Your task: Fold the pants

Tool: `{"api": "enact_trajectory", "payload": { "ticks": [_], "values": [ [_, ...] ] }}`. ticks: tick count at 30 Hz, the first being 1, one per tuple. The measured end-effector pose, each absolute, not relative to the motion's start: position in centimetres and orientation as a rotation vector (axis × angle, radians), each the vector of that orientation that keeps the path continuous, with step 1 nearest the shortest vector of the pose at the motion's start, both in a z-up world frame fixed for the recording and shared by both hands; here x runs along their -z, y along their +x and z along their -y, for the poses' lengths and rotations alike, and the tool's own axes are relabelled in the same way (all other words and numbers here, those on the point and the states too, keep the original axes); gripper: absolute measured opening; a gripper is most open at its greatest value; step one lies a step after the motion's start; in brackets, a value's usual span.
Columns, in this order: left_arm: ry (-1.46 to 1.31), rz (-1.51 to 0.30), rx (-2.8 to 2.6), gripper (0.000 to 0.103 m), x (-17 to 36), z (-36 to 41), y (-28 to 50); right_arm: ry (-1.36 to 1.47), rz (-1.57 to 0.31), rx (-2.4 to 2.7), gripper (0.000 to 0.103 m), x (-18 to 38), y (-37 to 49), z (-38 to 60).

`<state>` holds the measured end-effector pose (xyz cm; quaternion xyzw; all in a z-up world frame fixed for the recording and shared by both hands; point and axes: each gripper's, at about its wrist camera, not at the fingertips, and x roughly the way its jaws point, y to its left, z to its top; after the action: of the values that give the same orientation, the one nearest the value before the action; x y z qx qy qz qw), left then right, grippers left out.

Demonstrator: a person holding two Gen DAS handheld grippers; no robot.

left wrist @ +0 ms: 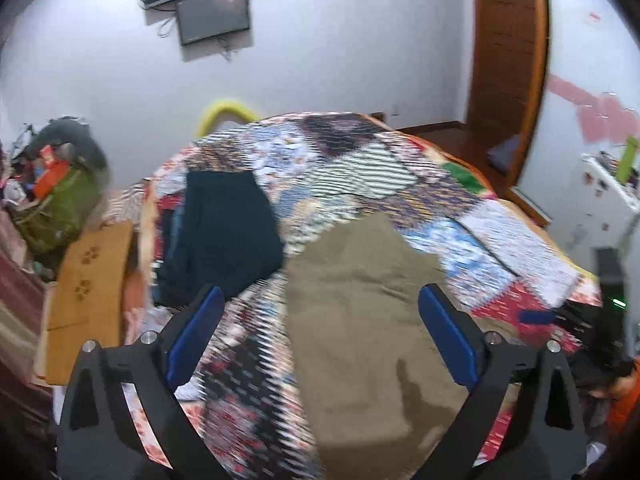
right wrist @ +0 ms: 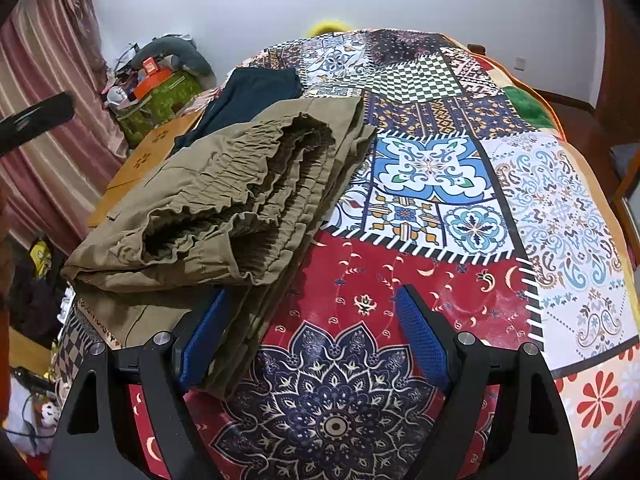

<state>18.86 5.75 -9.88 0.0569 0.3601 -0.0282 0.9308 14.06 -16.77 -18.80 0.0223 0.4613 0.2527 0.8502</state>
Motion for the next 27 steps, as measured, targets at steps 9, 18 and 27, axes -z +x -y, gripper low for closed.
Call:
{"api": "enact_trajectory", "payload": {
  "ticks": [9,18,27],
  "values": [
    [0.073,-0.905,0.012,0.099,14.2,-10.7,28.9,0.076,-0.961,-0.485,0.081,18.1,13.9,19.0],
    [0.203,-1.034,0.048,0.099,21.2,-9.0,35.9,0.116,-0.990,-0.420,0.081,19.2,14.2,20.8],
    [0.415,-1.109,0.007,0.103,25.9,-7.6,35.4,0.127,-0.998,-0.371,0.081,19.3,14.9,22.4]
  ]
}}
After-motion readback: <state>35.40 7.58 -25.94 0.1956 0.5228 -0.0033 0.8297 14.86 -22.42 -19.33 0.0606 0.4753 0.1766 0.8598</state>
